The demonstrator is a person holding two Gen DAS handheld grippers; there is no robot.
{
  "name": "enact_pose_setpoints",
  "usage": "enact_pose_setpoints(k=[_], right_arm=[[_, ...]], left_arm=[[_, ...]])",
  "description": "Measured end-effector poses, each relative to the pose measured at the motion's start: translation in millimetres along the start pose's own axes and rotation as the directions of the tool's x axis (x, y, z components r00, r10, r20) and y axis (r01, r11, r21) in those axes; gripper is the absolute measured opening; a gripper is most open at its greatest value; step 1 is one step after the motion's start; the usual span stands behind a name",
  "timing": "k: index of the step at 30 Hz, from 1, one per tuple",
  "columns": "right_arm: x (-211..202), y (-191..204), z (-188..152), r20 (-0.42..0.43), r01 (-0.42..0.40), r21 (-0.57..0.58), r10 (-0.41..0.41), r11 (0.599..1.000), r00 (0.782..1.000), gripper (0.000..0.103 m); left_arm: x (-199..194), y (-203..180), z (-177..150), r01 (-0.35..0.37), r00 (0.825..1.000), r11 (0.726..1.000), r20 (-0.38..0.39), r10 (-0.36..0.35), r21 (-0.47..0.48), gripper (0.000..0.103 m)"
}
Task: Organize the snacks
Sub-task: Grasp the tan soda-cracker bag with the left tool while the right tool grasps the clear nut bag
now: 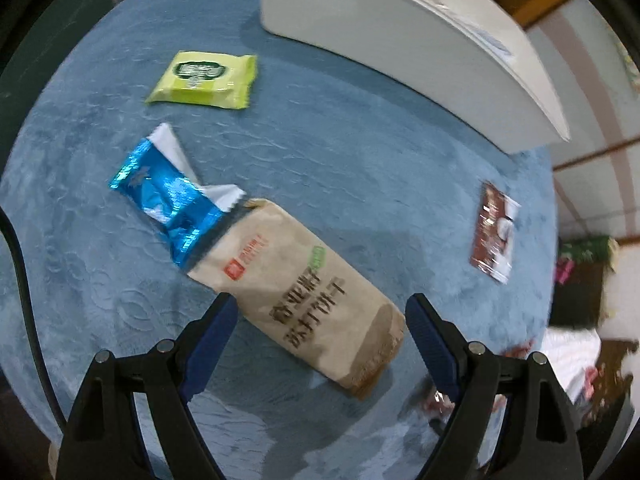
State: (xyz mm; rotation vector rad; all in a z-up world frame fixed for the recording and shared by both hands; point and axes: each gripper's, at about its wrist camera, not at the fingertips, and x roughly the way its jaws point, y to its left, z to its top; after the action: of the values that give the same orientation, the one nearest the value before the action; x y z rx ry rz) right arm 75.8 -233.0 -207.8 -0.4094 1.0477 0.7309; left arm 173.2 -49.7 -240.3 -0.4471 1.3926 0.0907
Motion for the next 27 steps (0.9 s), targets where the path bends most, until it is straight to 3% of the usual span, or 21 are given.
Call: enact_pose_setpoints(k=[4,8,10,17,20,22,24,27], right_arm=[[-3,7,2,0.000,-0.001,-0.070,0.001,0.998,1.000,0.057],[5,13,4,-0.025,0.011,-0.142,-0.015,0.990,1.000,0.057],[5,15,6,-0.030,0.008,-0.165,-0.013,0.986,0.999,0.057],[10,22,2,-0.077,-0.014,-0.240,-0.005,0.971,0.997,0.057],[22,28,-1,-0.103,0.039,-0.284,-0.071,0.958,0.992,0.057],[22,27,0,-0.098,0.035,-0.270,-0.064,0.962,0.993,0.054],[21,22,4,-0.095,0.042,-0.229,-0.065,0.973,0.993,0.042],[17,13,6,-0.094,0.037,-0.159,-0.053,0.987,0.994,0.042]], left_arm=[[2,12,3,-0.041,0.999,0.991,-0.025,0.039,-0.123,0.085],[19,13,6,-0.073,0.993,0.983,-0.104,0.056,-0.166,0.087],[21,9,8,-0.092,0.992,0.979,-0.104,0.073,-0.184,0.088],[36,-10,17,-0.161,0.980,0.967,-0.147,0.133,-0.196,0.100],[43,-15,17,-0.182,0.976,0.974,-0.145,0.163,-0.133,0.100],[40,-20,13,-0.180,0.979,0.980,-0.117,0.169,-0.083,0.096],[35,-23,7,-0.162,0.983,0.986,-0.096,0.156,-0.050,0.084],[27,-18,1,-0.113,0.990,0.994,-0.088,0.112,0.000,0.073]])
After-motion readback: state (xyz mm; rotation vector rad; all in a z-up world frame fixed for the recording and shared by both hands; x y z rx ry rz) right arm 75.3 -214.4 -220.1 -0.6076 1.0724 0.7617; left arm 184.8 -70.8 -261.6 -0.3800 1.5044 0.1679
